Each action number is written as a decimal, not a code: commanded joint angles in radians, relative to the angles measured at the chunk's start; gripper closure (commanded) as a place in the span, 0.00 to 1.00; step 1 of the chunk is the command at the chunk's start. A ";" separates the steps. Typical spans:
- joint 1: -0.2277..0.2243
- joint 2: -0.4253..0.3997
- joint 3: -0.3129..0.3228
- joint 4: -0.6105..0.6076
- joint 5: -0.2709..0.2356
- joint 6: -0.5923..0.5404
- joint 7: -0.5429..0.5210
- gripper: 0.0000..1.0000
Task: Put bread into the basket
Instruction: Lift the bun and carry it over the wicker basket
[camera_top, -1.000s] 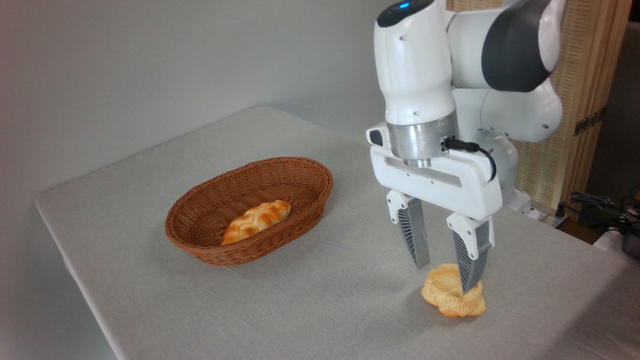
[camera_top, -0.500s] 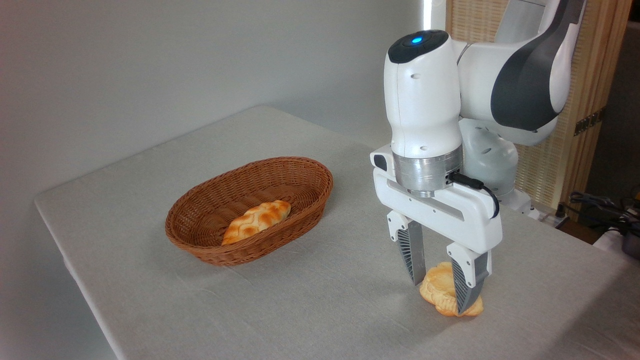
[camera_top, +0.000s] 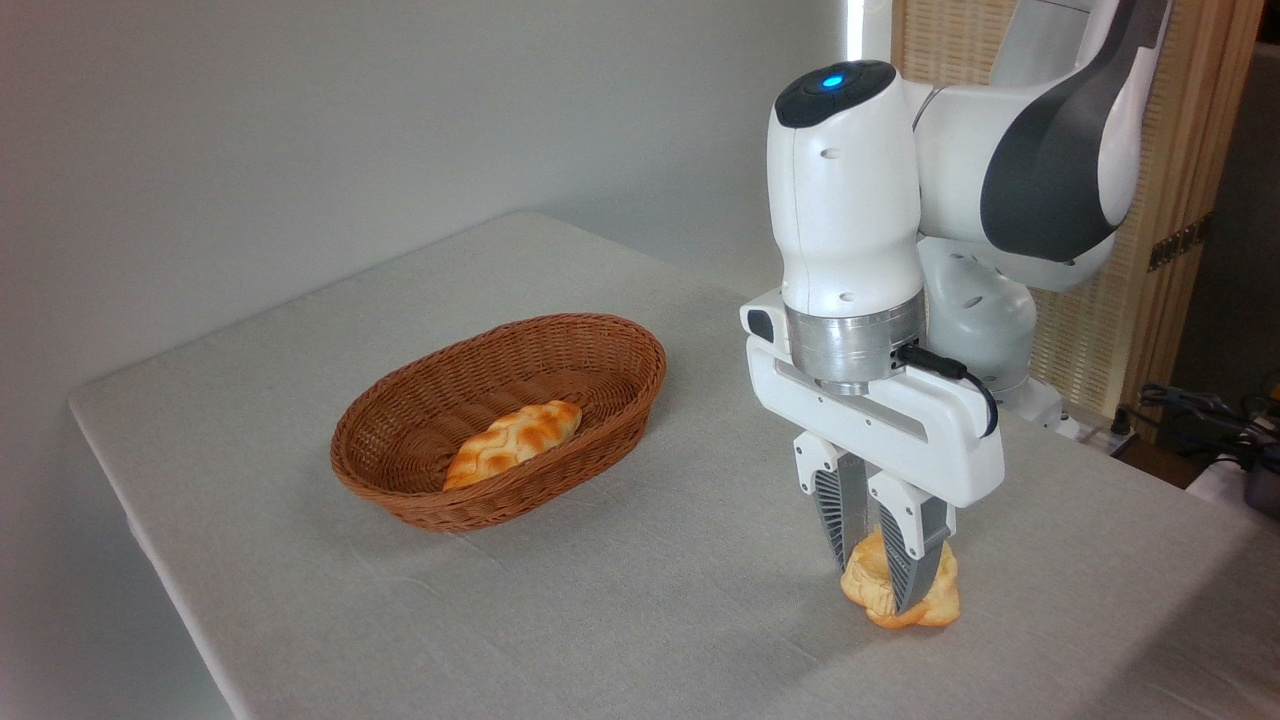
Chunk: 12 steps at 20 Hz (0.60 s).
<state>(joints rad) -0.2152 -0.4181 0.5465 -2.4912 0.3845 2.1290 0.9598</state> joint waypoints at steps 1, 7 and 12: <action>-0.015 -0.005 -0.017 0.058 0.007 -0.069 0.002 0.76; -0.016 0.028 -0.249 0.366 -0.252 -0.389 -0.055 0.75; -0.016 0.106 -0.456 0.501 -0.377 -0.463 -0.352 0.70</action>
<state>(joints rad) -0.2305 -0.3955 0.1812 -2.0800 0.0742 1.6999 0.7716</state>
